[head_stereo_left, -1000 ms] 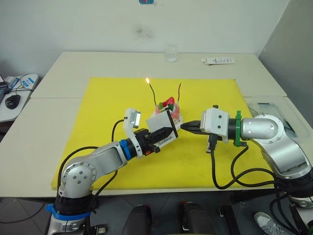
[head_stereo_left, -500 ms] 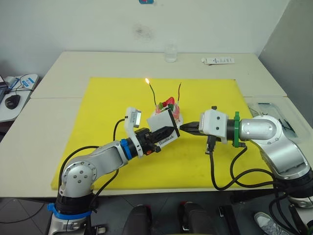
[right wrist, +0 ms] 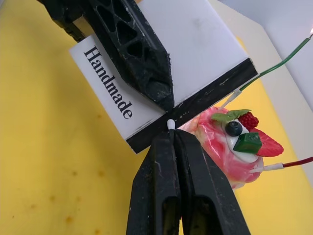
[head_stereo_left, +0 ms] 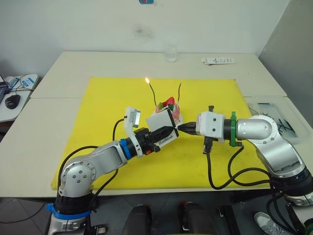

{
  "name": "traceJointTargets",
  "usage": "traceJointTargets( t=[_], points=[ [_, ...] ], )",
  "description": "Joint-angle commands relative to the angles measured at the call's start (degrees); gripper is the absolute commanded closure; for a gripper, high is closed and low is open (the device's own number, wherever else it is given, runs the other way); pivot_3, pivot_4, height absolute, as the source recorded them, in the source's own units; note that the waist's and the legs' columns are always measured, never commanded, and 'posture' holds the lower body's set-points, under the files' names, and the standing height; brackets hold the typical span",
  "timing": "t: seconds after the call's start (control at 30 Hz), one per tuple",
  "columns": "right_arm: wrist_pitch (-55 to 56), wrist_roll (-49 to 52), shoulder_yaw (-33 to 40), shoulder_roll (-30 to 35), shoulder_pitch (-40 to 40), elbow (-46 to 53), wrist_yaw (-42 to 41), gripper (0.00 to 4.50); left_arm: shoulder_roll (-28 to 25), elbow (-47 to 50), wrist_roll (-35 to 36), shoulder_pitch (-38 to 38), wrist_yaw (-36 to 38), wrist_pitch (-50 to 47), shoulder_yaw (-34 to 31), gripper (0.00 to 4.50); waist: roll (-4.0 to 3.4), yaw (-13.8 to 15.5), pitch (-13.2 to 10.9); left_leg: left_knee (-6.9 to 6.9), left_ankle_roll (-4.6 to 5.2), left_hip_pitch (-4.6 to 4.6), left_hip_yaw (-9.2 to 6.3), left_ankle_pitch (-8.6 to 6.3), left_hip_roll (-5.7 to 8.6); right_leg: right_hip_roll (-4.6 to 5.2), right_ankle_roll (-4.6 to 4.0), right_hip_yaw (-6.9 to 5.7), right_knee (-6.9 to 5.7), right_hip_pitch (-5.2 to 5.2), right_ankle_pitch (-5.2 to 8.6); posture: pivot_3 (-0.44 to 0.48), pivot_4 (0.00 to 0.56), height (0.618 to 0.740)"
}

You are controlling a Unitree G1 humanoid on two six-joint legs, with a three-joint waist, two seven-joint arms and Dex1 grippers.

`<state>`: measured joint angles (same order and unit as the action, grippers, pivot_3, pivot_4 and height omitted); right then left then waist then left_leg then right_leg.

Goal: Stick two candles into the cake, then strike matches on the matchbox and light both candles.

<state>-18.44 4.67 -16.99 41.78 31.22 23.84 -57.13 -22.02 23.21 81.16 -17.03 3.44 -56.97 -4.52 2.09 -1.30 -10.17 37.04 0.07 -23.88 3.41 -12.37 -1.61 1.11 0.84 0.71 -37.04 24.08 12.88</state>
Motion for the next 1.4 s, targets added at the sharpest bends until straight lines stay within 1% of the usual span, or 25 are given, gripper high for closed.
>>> traceJointTargets(
  t=[0.03,0.1,0.17,0.2,0.27,0.33,0.43,0.47,0.63,0.73,1.07,1.4],
  points=[
    [4.13,-3.60,-4.03,6.89,-2.51,0.77,-7.75,4.49,2.97,1.56,10.93,-4.13,-3.10,4.69,-3.32,4.50,0.05,0.31,-0.02,0.01,0.00,0.00,-0.01,0.00,0.00,0.02,0.00,-0.01,0.01,-0.01,0.00,0.000,0.150,0.740],
    [5.02,-1.62,-1.23,10.60,-4.07,0.82,-10.22,4.49,2.73,1.36,16.72,-5.26,-5.41,6.03,-4.43,4.50,0.10,1.11,-0.04,0.03,0.00,-0.04,-0.04,0.00,-0.01,0.08,0.00,-0.07,0.04,-0.01,0.00,0.000,0.150,0.740],
    [1.19,2.78,3.20,10.76,-3.09,0.83,-10.07,4.49,1.79,1.08,20.71,-5.19,-7.14,7.11,-4.93,4.50,0.08,1.07,-0.03,0.02,0.00,0.00,0.04,0.00,0.01,0.10,0.00,0.04,0.03,-0.01,0.00,0.000,0.150,0.740],
    [-1.05,5.12,5.39,10.57,-1.60,0.53,-10.03,4.49,0.88,1.21,21.04,-4.69,-7.13,7.05,-4.84,4.50,0.08,0.88,-0.03,0.02,0.00,0.02,0.06,0.00,-0.01,0.10,0.00,0.07,0.00,-0.01,0.00,0.000,0.150,0.740],
    [-4.94,8.57,8.79,10.23,1.35,-0.07,-9.81,4.49,-0.63,1.91,20.25,-3.24,-6.53,6.65,-4.15,4.50,0.07,0.64,-0.03,0.03,0.00,0.09,0.08,0.00,-0.04,0.05,-0.01,0.11,-0.06,0.00,-0.03,0.000,0.150,0.740],
    [-7.38,10.35,10.85,9.98,3.94,-0.83,-9.38,4.49,-1.85,2.84,17.87,-1.53,-4.90,5.99,-2.93,4.50,0.07,0.73,-0.03,0.02,0.00,0.11,-0.02,0.00,-0.07,-0.01,-0.06,0.04,-0.08,-0.02,-0.04,0.000,0.150,0.740],
    [-7.25,10.69,12.12,9.43,5.71,-1.54,-8.36,4.49,-3.20,3.81,14.57,0.71,-2.80,5.54,-0.93,4.50,0.09,1.16,-0.03,0.00,-0.01,0.10,-0.09,0.00,-0.07,-0.03,-0.18,-0.06,-0.06,-0.04,0.02,0.000,0.150,0.740],
    [-6.89,10.77,12.32,9.01,5.98,-1.47,-7.87,4.49,-3.78,3.93,13.10,1.26,-1.95,5.33,-0.25,4.50,0.09,1.22,-0.03,0.00,-0.01,0.08,-0.08,0.00,-0.07,-0.02,-0.42,-0.06,-0.04,-0.04,0.17,0.000,0.150,0.740],
    [-5.38,10.21,10.76,5.79,6.90,0.78,-5.84,4.49,-5.21,2.70,7.63,1.34,0.93,4.62,2.25,4.50,0.09,1.28,-0.03,0.01,-0.01,0.00,0.04,0.00,0.03,-0.01,-0.40,0.01,0.03,-0.02,0.18,0.000,0.150,0.740],
    [-4.55,9.11,9.15,4.44,6.51,2.04,-5.11,4.49,-5.33,1.98,5.81,0.37,1.43,4.11,3.32,4.50,0.09,1.26,-0.03,0.01,-0.01,0.00,0.05,0.00,0.03,0.00,-0.37,0.02,0.03,-0.02,0.17,0.000,0.150,0.740],
    [-1.44,5.08,4.76,3.98,4.44,2.18,-4.87,4.49,-4.73,2.08,6.66,-0.60,0.76,3.52,3.02,4.50,0.09,1.23,-0.03,0.01,-0.01,0.02,0.02,0.00,-0.03,0.04,-0.37,-0.01,0.00,-0.02,0.17,0.000,0.150,0.740],
    [-1.66,4.24,3.87,2.16,4.57,1.56,-4.39,4.49,-4.11,2.47,7.92,-0.50,-0.01,4.08,2.58,4.50,0.09,1.22,-0.03,0.02,-0.01,0.02,0.01,0.01,-0.03,0.04,-0.37,-0.01,-0.01,-0.02,0.17,0.000,0.150,0.740]
  ],
)
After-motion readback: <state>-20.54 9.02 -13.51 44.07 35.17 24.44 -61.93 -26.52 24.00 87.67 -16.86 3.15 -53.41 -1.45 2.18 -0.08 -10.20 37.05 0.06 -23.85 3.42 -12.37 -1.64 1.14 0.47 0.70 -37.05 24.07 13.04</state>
